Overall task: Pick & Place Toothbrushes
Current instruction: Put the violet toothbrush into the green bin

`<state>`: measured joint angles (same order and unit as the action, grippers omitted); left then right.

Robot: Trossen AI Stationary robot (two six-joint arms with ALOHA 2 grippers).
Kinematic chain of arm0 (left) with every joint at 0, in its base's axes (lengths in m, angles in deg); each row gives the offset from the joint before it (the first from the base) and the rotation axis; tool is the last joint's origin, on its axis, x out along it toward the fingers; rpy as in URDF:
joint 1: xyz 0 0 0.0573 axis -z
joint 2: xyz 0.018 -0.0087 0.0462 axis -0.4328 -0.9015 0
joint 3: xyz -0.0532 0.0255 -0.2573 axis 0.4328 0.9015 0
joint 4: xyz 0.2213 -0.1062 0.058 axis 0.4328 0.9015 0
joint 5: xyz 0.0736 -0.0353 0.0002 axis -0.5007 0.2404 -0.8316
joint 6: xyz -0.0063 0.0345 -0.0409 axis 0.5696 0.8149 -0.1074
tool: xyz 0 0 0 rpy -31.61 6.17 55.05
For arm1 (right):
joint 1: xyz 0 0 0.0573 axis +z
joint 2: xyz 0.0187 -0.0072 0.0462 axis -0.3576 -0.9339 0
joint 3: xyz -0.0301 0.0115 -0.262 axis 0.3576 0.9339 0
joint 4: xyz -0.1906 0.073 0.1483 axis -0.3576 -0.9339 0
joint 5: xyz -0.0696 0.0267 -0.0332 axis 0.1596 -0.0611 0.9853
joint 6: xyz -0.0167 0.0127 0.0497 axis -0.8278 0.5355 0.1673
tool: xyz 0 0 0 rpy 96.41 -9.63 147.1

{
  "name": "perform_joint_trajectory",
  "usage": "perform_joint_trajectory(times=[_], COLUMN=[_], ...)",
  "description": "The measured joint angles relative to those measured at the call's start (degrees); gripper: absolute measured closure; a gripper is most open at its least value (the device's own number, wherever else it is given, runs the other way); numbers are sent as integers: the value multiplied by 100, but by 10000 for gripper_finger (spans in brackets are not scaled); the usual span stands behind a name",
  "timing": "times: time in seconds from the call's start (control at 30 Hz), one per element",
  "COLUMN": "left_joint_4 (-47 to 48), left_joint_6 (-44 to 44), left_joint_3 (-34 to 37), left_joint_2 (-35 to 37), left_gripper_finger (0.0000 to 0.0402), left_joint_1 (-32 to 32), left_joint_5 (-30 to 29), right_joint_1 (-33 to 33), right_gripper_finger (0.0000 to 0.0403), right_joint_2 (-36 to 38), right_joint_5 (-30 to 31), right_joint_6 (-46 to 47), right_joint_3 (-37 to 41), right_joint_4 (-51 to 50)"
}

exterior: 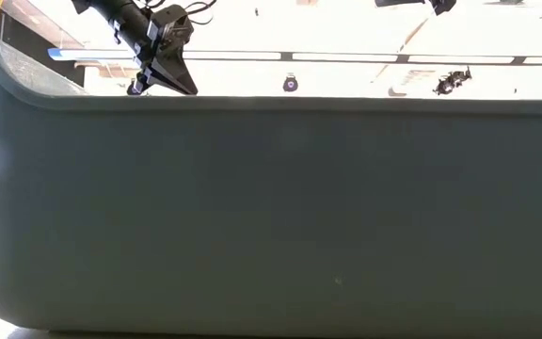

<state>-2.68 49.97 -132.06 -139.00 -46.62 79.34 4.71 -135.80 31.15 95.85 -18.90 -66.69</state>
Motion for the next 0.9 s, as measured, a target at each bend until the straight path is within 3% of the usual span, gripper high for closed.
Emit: perform_joint_trajectory(times=[0.5,0.9], left_joint_4=[-639,-193], left_joint_6=[-494,-343], left_joint_3=[-4,-4], left_joint_2=[-22,19], left_gripper_finger=[358,358], left_joint_1=[0,0], left_joint_5=[-2,-4], right_joint_1=[0,0], right_gripper_finger=[399,399], right_joint_2=[0,0], right_joint_5=[13,15], right_joint_6=[0,0], right_joint_3=[0,0], right_joint_4=[0,0])
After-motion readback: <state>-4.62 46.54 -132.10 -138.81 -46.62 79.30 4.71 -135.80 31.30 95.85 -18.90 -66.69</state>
